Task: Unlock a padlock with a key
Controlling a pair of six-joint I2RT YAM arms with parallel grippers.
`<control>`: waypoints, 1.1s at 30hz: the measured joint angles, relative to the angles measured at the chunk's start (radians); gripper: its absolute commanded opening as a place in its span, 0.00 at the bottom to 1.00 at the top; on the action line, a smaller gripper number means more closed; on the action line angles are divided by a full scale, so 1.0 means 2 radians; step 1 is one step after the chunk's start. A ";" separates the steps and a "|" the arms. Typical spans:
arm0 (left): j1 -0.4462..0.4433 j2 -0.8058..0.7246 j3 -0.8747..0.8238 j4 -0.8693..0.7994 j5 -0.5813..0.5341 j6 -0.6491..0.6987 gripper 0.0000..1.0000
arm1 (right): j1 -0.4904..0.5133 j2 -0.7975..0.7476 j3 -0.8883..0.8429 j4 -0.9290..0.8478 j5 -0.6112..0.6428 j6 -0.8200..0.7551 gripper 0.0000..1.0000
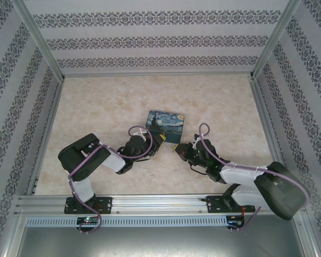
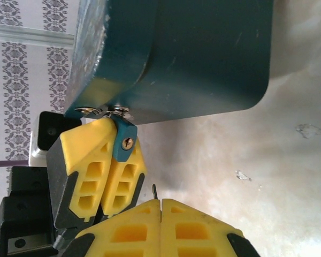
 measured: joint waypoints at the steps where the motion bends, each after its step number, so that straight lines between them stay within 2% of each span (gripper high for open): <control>1: 0.000 0.000 0.000 0.000 0.001 -0.002 0.00 | 0.000 0.001 0.001 0.002 0.001 0.002 0.00; 33: 0.000 0.006 0.000 0.041 0.005 -0.037 0.00 | 0.000 0.037 0.038 0.028 0.016 0.015 0.00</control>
